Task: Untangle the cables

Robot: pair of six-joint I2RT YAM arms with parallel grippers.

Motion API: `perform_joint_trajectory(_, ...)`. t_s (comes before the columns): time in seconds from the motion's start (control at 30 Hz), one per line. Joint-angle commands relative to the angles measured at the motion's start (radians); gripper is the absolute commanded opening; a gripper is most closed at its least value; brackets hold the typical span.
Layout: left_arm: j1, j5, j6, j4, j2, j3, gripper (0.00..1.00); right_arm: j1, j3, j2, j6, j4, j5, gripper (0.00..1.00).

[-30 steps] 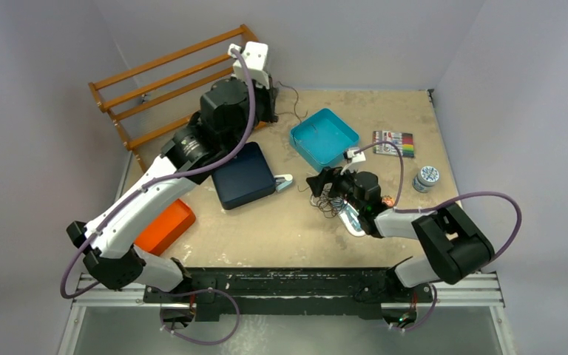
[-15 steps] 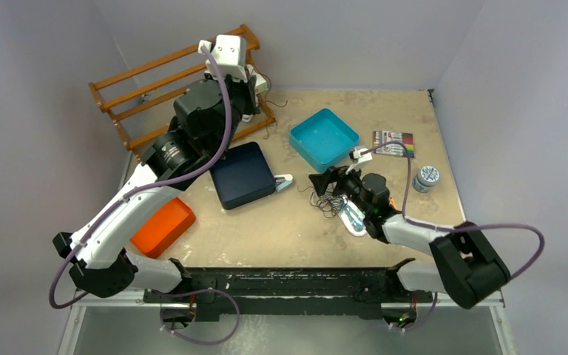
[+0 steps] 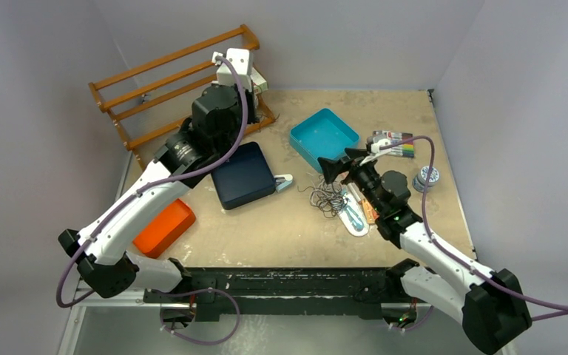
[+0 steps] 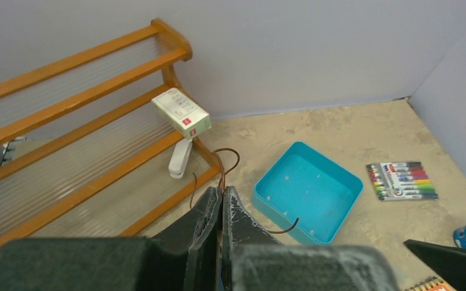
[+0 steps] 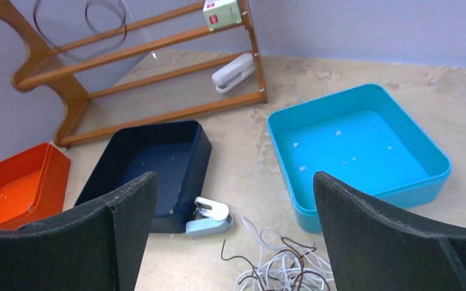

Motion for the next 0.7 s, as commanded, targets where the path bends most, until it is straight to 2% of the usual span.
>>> perform_joint_trajectory(0.0,0.054,0.019,-0.059,0.006,-0.006,-0.039,0.00,0.005,0.062,-0.033,-0.044,-0.039,0.052,0.99)
perform_joint_trajectory(0.3,0.109,0.045,-0.102,-0.016,0.027,-0.115,0.00,0.005,0.094,-0.046,-0.010,-0.087,0.147,0.99)
perform_joint_trajectory(0.5,0.134,0.133,-0.110,0.017,0.066,-0.144,0.00,0.005,0.124,-0.062,0.004,-0.135,0.220,0.99)
perform_joint_trajectory(0.67,0.135,0.214,-0.111,0.070,0.151,-0.107,0.00,0.005,0.172,-0.075,0.048,-0.233,0.316,0.99)
